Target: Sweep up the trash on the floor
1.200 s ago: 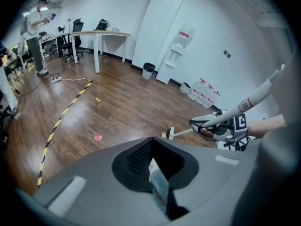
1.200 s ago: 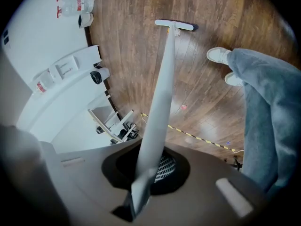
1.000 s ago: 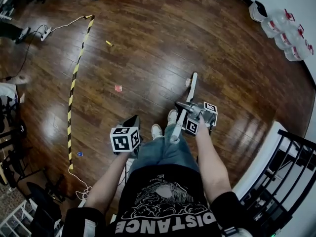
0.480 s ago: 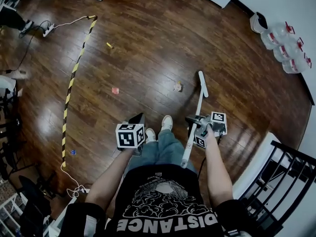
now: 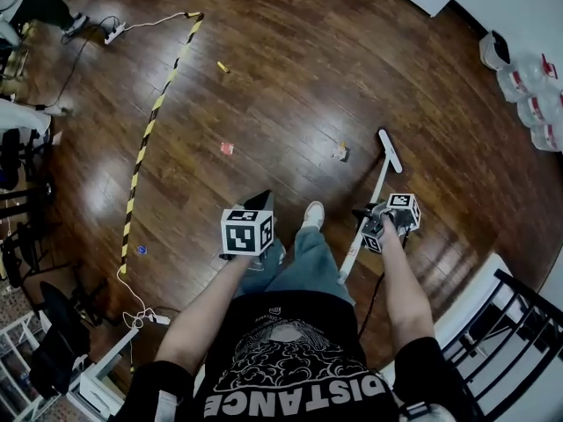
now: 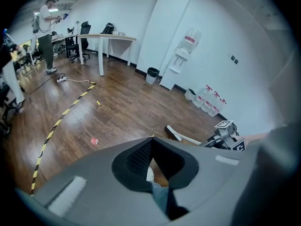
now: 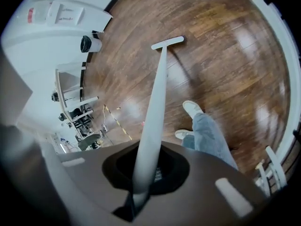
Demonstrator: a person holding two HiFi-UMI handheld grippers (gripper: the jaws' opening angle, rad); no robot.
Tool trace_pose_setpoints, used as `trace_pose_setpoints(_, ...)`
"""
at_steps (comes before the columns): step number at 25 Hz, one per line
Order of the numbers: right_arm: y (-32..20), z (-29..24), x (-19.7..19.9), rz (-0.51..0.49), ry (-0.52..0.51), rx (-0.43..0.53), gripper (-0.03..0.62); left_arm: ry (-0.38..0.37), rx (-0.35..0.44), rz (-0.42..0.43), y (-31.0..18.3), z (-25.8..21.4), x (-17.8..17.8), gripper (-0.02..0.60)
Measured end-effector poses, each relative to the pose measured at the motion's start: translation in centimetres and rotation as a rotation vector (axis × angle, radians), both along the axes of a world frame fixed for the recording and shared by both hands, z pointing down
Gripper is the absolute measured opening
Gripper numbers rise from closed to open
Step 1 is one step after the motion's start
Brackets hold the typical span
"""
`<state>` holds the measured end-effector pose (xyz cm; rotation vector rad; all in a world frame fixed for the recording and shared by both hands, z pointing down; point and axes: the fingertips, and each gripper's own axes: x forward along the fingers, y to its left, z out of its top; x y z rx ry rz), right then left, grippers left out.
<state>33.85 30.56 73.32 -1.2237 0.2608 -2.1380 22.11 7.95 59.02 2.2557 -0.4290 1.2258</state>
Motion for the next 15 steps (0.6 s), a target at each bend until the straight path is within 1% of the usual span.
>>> trace_pose_setpoints(2, -1.4, 0.3, -1.5, 0.022, -0.04, 0.029, 0.003, -0.009, -0.003, -0.009, -0.2, 0.3, -0.7, 0.005)
trace_pose_setpoints(3, -2.0, 0.4, -2.5, 0.016, -0.055, 0.037, 0.003, -0.01, -0.006, -0.016, -0.3, 0.4, -1.2, 0.005)
trace_pose_setpoints(6, -3.9, 0.4, -5.0, -0.044, -0.06, 0.039, 0.003, 0.001, -0.018, -0.046, -1.3, 0.6, -2.5, 0.005)
trace_pose_setpoints(9, -5.6, 0.3, -7.2, -0.075, -0.064, 0.028, 0.0, 0.006, -0.025, -0.044, -2.4, 0.9, -4.0, 0.005)
trace_pose_setpoints(12, -7.3, 0.5, -9.6, -0.073, -0.083, 0.023, 0.0, 0.01, -0.039, -0.041, -3.7, 1.4, -5.6, 0.005)
trace_pose_setpoints(15, -10.1, 0.3, -12.2, -0.05, -0.098, 0.045, 0.0, 0.018, -0.048, -0.042, -5.3, 1.8, -7.3, 0.005)
